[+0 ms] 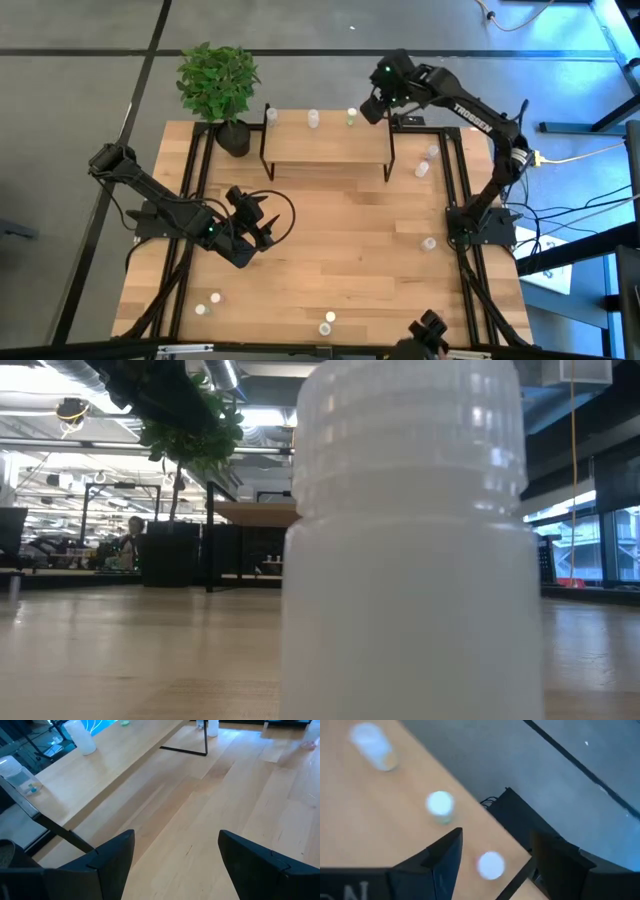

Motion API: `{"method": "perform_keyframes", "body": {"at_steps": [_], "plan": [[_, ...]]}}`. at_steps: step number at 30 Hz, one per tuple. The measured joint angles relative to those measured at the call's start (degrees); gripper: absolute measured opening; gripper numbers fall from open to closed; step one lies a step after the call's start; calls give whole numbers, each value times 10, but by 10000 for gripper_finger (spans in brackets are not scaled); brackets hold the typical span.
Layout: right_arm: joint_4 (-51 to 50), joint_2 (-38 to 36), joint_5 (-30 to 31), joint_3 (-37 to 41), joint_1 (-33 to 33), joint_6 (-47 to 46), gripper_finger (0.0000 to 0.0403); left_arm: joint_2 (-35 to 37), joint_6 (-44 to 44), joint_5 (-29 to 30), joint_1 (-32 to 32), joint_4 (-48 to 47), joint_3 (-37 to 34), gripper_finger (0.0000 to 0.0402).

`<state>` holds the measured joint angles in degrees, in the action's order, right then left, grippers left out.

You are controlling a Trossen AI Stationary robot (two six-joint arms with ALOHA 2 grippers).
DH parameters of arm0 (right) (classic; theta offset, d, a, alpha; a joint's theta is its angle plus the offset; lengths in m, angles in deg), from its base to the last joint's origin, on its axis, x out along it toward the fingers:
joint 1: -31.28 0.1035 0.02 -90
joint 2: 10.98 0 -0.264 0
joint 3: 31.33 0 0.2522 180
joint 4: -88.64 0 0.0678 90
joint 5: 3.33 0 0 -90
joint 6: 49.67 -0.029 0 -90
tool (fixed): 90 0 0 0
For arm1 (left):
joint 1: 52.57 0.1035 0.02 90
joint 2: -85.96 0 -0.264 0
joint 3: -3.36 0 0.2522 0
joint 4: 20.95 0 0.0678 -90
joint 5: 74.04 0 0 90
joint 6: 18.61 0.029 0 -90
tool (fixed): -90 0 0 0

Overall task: Pick and place medicine bottles onto shelf by color
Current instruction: Put the middle right transparent pill bottle on the shelf aligned with the other transparent pill bottle

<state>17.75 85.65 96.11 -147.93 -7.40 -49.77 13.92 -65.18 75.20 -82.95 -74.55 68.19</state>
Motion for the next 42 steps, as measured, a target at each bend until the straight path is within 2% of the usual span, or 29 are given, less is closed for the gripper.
{"method": "perform_keyframes", "body": {"at_steps": [8, 20, 26, 35, 39, 42], "plan": [[-65, -14, 0, -51, 83, 52, 235, 0, 0, -11, -2, 0, 0, 283], [-130, -58, 0, -51, 224, 97, 235, 0, 1, -147, -2, -6, 0, 283], [-194, -59, 0, -35, 309, 94, 235, 0, 1, -169, -2, -6, 0, 283], [-267, -64, 5, 23, 410, -28, 235, 0, 1, -169, -2, -5, 0, 283], [-280, -90, 42, 80, 449, -103, 235, 0, 1, -168, -2, -5, 0, 283], [-298, -125, 73, 131, 474, -196, 235, 0, 1, -168, -2, -5, 0, 283]]}}
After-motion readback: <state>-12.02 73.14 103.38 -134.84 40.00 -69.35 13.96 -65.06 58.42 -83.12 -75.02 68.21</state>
